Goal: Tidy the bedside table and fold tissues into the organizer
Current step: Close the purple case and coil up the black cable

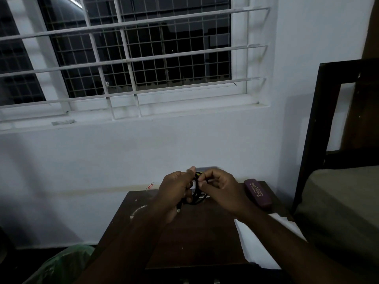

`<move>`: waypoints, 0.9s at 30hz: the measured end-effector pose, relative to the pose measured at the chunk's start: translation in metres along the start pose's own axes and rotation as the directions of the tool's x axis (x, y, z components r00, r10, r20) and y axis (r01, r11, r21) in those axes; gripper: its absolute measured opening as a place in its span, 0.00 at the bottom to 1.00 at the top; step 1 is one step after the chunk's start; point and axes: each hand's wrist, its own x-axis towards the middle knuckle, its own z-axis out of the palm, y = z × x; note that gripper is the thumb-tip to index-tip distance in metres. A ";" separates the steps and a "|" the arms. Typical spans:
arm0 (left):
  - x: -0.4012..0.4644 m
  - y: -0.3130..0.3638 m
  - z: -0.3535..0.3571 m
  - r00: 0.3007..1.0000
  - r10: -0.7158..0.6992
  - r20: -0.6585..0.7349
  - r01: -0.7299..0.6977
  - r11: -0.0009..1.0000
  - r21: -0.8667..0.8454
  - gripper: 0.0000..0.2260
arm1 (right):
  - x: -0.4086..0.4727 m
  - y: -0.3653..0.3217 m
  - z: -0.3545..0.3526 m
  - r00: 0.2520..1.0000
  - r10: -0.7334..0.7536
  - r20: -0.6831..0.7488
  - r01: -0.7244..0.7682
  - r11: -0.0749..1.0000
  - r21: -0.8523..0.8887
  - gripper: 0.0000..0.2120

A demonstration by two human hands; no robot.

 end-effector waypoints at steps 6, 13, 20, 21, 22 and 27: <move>0.005 -0.005 -0.001 0.999 0.015 -0.038 -0.016 1.000 -0.024 0.19 | -0.003 -0.007 0.004 0.987 -0.158 0.038 0.163 0.944 -0.287 0.03; 0.009 -0.006 -0.005 0.995 0.099 0.015 -0.100 0.986 0.132 0.18 | 0.004 -0.019 -0.014 0.936 -0.328 0.124 0.344 0.787 -0.512 0.08; 0.005 -0.009 -0.008 0.985 0.049 0.166 -0.061 0.996 0.068 0.16 | 0.015 -0.009 -0.044 0.913 -0.391 0.117 0.372 0.680 -0.632 0.08; 0.005 -0.009 -0.007 0.981 0.027 0.194 -0.027 1.000 0.000 0.16 | 0.017 -0.005 -0.043 0.917 -0.388 0.092 0.358 0.700 -0.617 0.08; 0.004 -0.010 -0.006 0.976 0.012 0.217 0.005 0.997 -0.077 0.15 | 0.018 -0.001 -0.041 0.921 -0.386 0.062 0.342 0.720 -0.604 0.07; 0.007 -0.013 0.005 0.974 -0.019 0.227 0.079 0.963 -0.257 0.15 | 0.011 0.008 -0.013 0.982 -0.180 -0.060 0.152 0.936 -0.317 0.10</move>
